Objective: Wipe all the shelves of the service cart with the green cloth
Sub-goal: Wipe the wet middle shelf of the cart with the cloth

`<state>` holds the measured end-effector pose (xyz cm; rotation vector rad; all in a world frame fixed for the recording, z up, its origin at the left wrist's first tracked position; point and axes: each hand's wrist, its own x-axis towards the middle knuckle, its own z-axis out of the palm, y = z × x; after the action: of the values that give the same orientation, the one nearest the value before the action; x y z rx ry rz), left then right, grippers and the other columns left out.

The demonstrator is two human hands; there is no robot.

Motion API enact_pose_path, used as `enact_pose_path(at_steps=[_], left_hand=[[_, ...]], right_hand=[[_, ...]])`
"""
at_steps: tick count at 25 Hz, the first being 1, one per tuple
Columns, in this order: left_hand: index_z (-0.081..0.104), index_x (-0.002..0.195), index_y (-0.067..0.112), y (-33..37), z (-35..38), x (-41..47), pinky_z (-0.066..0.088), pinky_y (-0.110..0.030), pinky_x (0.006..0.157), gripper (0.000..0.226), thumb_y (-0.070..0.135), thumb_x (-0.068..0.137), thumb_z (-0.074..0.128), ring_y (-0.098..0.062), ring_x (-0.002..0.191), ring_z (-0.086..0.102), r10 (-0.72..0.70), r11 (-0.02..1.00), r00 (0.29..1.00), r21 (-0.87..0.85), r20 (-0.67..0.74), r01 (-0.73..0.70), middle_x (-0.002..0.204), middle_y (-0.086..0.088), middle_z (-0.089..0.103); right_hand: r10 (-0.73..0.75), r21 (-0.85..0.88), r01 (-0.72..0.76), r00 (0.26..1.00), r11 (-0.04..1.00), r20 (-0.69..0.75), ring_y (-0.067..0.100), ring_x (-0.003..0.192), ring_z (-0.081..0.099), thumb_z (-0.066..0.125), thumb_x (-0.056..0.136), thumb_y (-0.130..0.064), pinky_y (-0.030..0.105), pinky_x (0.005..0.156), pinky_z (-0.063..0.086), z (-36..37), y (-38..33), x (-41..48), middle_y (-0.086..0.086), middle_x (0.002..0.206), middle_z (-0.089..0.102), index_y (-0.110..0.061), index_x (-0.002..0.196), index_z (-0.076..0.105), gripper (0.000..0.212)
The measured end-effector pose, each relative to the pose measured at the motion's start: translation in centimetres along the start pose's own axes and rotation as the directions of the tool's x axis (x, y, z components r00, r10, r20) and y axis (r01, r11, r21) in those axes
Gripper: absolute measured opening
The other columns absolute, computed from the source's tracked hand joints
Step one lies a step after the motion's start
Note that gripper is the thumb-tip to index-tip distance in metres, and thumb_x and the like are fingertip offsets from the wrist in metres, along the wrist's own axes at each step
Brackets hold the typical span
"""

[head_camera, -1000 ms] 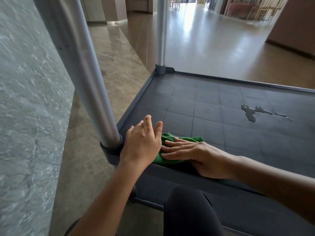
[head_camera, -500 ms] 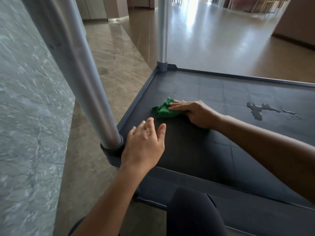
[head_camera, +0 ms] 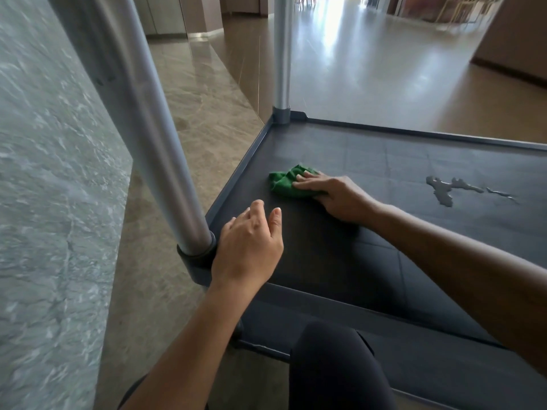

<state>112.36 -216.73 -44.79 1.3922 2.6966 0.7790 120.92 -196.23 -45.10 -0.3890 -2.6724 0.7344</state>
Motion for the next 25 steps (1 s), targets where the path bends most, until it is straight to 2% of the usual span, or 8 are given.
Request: enact_pose_path(at_steps=[3,6,9,14,17,20,23,25], left_hand=[[0.041,0.134,0.011,0.1,-0.2,-0.2,0.038,-0.040,0.099,0.049,0.043,0.101,0.026,-0.026,0.115,0.055,0.006,1.000,1.000,-0.026,-0.017,-0.007,0.128,-0.010,0.059],[0.038,0.139,0.009,0.3,-0.2,-0.4,0.038,-0.039,0.101,0.052,0.043,0.101,0.028,-0.026,0.123,0.050,0.011,0.999,0.999,-0.030,-0.039,-0.013,0.136,-0.011,0.053],[0.047,0.134,0.008,0.2,-0.5,-0.7,0.044,-0.037,0.096,0.040,0.030,0.101,0.039,-0.024,0.119,0.054,0.068,0.993,0.988,-0.086,-0.137,-0.080,0.131,-0.010,0.057],[0.062,0.116,0.006,-0.2,-1.8,-1.7,0.049,-0.030,0.090,0.029,0.003,0.090,0.050,-0.021,0.109,0.059,0.240,0.938,0.925,-0.175,-0.296,-0.300,0.116,-0.008,0.065],[0.066,0.102,0.002,-1.1,-2.8,-2.4,0.047,-0.023,0.084,0.025,0.000,0.087,0.047,-0.022,0.095,0.061,0.355,0.882,0.820,-0.130,-0.449,-0.453,0.101,-0.008,0.068],[0.066,0.089,-0.002,-2.4,-3.8,-3.4,0.042,-0.021,0.075,0.017,0.001,0.089,0.049,-0.019,0.076,0.054,0.394,0.815,0.623,-0.057,-0.675,-0.577,0.081,-0.009,0.063],[0.059,0.090,0.004,-3.2,-4.7,-3.7,0.036,-0.019,0.073,0.004,0.004,0.087,0.057,-0.011,0.072,0.040,0.335,0.821,0.482,0.000,-0.810,-0.572,0.073,-0.008,0.053],[0.052,0.094,0.006,-3.9,-5.0,-3.4,0.037,-0.022,0.071,0.015,0.013,0.085,0.063,-0.011,0.077,0.038,0.196,0.876,0.471,-0.062,-0.860,-0.479,0.077,-0.006,0.045]], right_hand=[[-0.188,0.014,0.187,0.976,0.982,0.106,0.016,0.138,0.032,0.054,0.082,0.016,0.032,0.118,0.019,0.7,-3.8,-4.3,0.007,0.139,0.048,-0.006,0.129,0.056,0.052],[-0.333,0.057,0.328,0.925,0.943,0.186,0.014,0.140,0.030,0.054,0.082,0.016,0.034,0.118,0.020,1.1,-6.3,-7.3,0.003,0.141,0.047,-0.008,0.130,0.056,0.054],[-0.318,0.102,0.304,0.928,0.947,0.193,0.015,0.140,0.031,0.053,0.084,0.016,0.038,0.117,0.024,1.1,-7.2,-8.0,0.003,0.140,0.048,-0.007,0.129,0.056,0.051],[-0.254,0.125,0.233,0.949,0.964,0.186,0.019,0.139,0.034,0.052,0.084,0.015,0.042,0.115,0.026,1.2,-7.6,-7.8,0.008,0.139,0.049,-0.004,0.128,0.057,0.048],[-0.214,0.150,0.190,0.962,0.970,0.167,0.016,0.137,0.036,0.053,0.087,0.013,0.040,0.116,0.026,1.7,-8.1,-7.2,0.005,0.138,0.051,-0.005,0.127,0.058,0.044],[-0.180,0.148,0.157,0.971,0.977,0.157,0.012,0.137,0.036,0.054,0.090,0.008,0.036,0.117,0.024,2.9,-9.2,-6.2,0.003,0.140,0.050,-0.008,0.128,0.058,0.042],[-0.149,0.123,0.132,0.979,0.984,0.139,0.011,0.138,0.034,0.054,0.091,0.003,0.033,0.117,0.022,4.0,-10.2,-5.1,0.001,0.142,0.048,-0.012,0.129,0.058,0.041],[-0.136,0.113,0.122,0.983,0.986,0.125,0.009,0.138,0.034,0.055,0.091,0.001,0.032,0.117,0.021,4.5,-10.5,-4.6,-0.002,0.141,0.047,-0.014,0.129,0.058,0.042]])
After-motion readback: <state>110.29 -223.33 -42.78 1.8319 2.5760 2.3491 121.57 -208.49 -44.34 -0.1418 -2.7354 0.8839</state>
